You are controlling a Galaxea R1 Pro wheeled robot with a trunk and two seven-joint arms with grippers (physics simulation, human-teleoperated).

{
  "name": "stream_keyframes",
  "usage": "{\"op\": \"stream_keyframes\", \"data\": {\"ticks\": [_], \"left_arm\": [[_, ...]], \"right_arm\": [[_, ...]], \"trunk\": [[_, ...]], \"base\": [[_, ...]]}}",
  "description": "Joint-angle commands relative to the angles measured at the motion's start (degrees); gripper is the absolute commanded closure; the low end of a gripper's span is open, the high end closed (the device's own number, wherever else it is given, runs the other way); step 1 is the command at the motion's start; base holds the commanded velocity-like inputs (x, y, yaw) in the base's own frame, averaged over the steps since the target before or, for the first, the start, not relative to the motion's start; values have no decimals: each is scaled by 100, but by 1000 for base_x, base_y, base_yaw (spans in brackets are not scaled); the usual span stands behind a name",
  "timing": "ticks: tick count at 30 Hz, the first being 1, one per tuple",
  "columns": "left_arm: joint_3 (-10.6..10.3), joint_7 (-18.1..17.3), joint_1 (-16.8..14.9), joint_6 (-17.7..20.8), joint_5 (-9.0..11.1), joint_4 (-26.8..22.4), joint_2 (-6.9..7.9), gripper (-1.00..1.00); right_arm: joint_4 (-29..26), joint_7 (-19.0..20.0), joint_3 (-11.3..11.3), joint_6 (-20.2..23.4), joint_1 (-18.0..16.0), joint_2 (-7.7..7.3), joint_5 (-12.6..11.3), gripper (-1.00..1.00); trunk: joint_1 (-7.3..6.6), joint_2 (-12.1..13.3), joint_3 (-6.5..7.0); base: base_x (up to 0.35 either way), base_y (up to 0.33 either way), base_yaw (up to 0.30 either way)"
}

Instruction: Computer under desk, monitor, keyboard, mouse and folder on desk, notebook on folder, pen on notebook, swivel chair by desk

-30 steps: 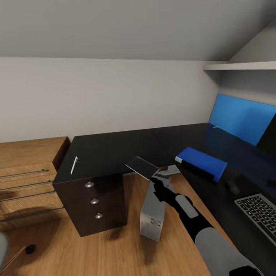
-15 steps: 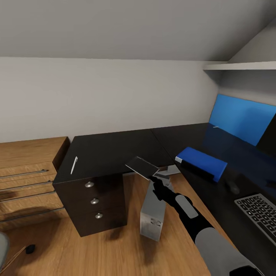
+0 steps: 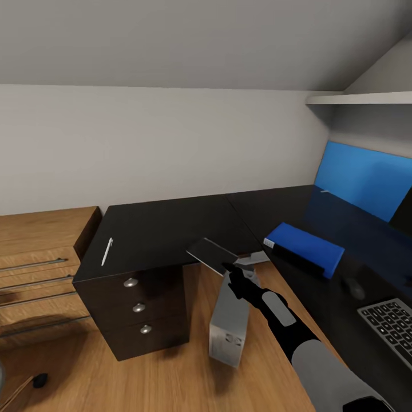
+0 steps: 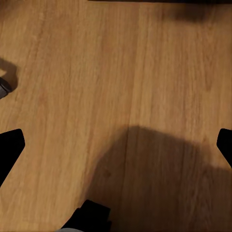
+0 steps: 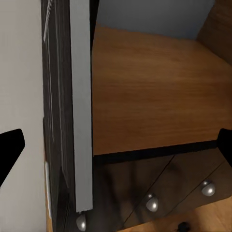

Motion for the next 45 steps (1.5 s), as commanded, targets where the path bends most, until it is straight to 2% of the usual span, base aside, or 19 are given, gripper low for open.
{"op": "stream_keyframes", "data": {"ticks": [1,17,20,25,26,45], "left_arm": [[-49,37,-4,-21,34,1,3,-100],[-49,37,-4,-21,31,1,4,-100],[-49,37,-4,-18,33,1,0,-100],[-50,39,-4,-20,28,1,1,-100],[-50,39,-4,-21,28,1,2,-100],[-61,37,-4,-13,36,1,-3,-100]], "right_arm": [[3,10,4,8,-4,-1,-20,-100],[4,11,6,15,-4,16,3,-100],[4,11,5,15,-4,13,5,-100],[4,11,4,16,-4,10,7,-100],[4,11,4,16,-4,10,7,100],[-3,102,4,16,31,-7,16,100]], "trunk": [[0,-2,-5],[0,-2,-5],[-66,118,49],[-66,118,49],[-66,118,49],[-66,118,49]], "base": [[39,14,0],[57,48,0],[0,0,0],[0,0,0],[0,0,0],[0,0,0]]}}
